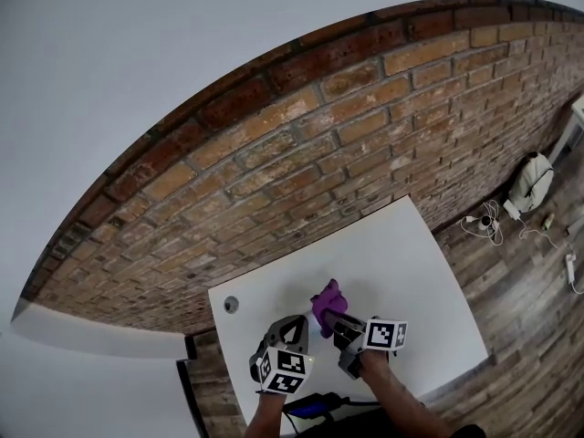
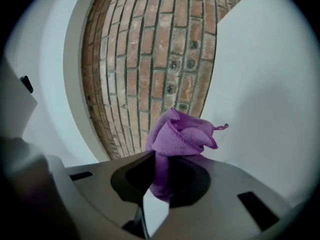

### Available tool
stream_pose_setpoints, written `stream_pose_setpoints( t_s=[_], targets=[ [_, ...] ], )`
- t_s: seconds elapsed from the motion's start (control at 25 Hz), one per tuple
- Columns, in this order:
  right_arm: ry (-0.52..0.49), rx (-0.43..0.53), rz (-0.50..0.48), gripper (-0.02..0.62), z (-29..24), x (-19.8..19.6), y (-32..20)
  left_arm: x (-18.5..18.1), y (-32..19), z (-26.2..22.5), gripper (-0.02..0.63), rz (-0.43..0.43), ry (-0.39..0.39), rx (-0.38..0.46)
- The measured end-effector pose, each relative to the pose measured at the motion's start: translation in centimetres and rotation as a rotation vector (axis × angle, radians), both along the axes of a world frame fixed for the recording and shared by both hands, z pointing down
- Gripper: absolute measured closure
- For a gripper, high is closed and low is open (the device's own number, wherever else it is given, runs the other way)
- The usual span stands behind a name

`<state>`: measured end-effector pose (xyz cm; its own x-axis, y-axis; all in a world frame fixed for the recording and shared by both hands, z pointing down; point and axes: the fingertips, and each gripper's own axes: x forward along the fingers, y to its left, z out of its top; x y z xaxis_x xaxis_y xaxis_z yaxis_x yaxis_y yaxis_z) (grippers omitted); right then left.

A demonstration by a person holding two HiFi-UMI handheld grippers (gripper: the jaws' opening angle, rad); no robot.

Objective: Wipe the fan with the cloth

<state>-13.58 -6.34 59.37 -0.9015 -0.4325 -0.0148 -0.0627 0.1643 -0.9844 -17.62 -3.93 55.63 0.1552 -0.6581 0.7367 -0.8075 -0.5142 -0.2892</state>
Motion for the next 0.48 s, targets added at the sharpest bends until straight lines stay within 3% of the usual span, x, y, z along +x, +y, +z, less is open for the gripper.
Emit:
stream_pose_setpoints(
  t_s=[0.24,0.36,0.48],
  targets=[
    [0.258,-0.088,-0.081,0.540,7.8,0.5,1.1,0.0,0.1,-0.1,0.606,-0.029,0.040,0.036],
    [0.190,-0.096,-0.042,0.540,5.6,1.3,0.7,0.0,0.1,-0.1,0.606,-0.031,0.049,0.043],
    [0.020,0.002,-0.019,0.540,-1.6,1.3,-0.2,0.0,0.0,-0.1,0.606,-0.031,0.050,0.053]
  ],
)
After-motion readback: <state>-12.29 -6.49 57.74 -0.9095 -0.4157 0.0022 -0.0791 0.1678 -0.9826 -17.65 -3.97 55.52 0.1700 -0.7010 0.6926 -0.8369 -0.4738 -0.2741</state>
